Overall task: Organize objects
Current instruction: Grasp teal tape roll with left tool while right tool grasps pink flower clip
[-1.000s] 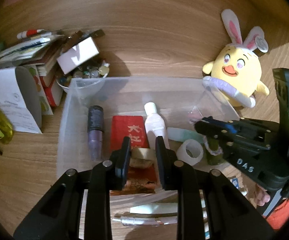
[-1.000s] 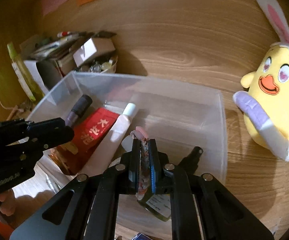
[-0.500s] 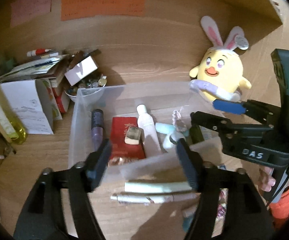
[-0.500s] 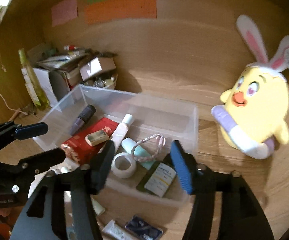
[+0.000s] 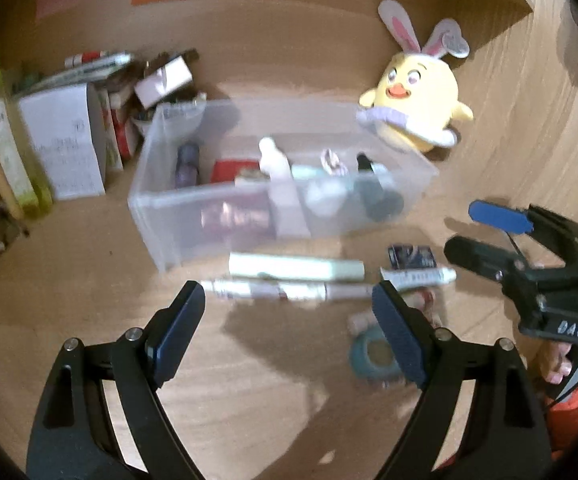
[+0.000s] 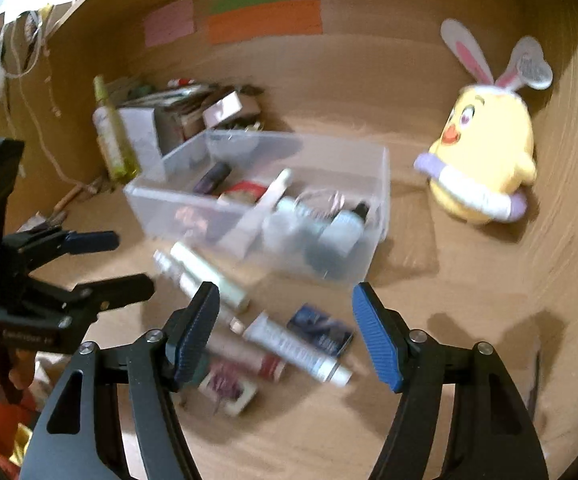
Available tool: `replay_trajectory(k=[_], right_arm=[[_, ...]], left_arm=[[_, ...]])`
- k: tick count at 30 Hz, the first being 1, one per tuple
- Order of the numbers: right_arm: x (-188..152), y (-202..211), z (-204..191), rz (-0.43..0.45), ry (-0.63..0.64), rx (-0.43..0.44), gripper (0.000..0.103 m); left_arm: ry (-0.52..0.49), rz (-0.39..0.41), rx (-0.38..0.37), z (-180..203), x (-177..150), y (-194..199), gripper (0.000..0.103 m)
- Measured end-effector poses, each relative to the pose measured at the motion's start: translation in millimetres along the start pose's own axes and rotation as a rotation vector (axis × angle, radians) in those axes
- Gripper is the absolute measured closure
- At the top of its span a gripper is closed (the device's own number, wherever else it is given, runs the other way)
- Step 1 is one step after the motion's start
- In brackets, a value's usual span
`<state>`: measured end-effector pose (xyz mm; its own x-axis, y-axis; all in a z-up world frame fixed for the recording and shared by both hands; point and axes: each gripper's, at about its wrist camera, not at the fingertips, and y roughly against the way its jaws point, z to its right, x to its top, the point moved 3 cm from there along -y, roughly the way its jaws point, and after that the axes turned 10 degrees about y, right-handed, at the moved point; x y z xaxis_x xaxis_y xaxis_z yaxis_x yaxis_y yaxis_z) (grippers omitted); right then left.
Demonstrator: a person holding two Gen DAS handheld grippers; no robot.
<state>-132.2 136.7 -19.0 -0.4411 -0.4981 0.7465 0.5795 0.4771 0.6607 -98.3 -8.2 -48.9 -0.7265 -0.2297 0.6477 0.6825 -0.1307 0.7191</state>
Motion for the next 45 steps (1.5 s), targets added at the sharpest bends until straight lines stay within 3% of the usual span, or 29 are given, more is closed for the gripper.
replay_trajectory(k=[7,16,28,33,40,43,44,45], right_arm=[[-32,-8,-21,-0.063,0.001,0.090,0.067],[-42,-16,-36,-0.094,0.045,0.112,0.087],[-41,-1,-18,-0.053,-0.010,0.079,0.090],[-38,17,-6,-0.014,-0.041,0.067,0.090],[-29,47,9,0.062,-0.065,0.035,0.090],[-26,57,15,0.088,-0.071,0.017,0.090],[-25,59,16,0.093,-0.074,0.016,0.090],[-24,60,17,0.096,-0.080,0.013,0.090]], left_arm=[[0.005,-0.041,0.035,-9,-33,0,0.017],[0.011,-0.095,0.014,-9,-51,-4,0.017],[-0.066,-0.145,-0.028,27,-50,-23,0.017],[-0.082,-0.144,-0.043,37,-48,-27,0.032],[-0.088,-0.145,-0.040,41,-46,-32,0.034],[-0.093,-0.137,-0.040,42,-45,-33,0.049],[-0.095,-0.136,-0.044,43,-45,-33,0.059],[-0.096,-0.139,-0.049,43,-45,-33,0.064]])
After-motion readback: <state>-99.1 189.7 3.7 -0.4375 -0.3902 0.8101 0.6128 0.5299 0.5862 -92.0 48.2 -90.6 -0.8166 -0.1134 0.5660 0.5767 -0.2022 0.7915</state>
